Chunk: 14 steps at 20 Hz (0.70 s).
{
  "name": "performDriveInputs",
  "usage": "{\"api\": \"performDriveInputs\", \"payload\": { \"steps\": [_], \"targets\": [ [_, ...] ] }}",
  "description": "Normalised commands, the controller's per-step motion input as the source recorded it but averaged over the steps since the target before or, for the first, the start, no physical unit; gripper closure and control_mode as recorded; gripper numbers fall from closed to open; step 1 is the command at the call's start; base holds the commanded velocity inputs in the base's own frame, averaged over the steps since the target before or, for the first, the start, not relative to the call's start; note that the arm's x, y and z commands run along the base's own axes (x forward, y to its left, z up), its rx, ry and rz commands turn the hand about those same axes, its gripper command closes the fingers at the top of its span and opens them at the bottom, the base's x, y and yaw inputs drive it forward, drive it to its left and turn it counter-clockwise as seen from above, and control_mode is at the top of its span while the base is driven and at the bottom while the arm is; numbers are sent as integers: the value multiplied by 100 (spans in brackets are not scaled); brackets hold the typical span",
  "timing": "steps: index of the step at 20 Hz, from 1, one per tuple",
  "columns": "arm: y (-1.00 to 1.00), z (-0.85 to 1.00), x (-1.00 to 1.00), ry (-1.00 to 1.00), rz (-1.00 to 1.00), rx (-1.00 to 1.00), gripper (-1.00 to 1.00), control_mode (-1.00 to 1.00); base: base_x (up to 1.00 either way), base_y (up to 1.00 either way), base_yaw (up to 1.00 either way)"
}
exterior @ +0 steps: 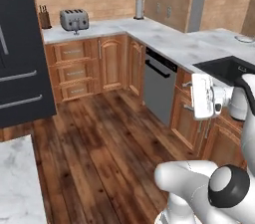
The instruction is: Retrieve the wine glasses from the counter and place one next to each plate.
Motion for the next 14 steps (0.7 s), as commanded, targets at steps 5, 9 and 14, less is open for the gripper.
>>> {"api": "performDriveInputs", "payload": {
  "steps": [5, 9, 14],
  "targets": [
    [0, 0, 0, 0, 0, 0, -100, 100, 100, 16, 13],
    [0, 0, 0, 0, 0, 0, -100, 100, 100, 2, 44],
    [0, 0, 0, 0, 0, 0, -100, 100, 100, -5, 53]
  ]
}}
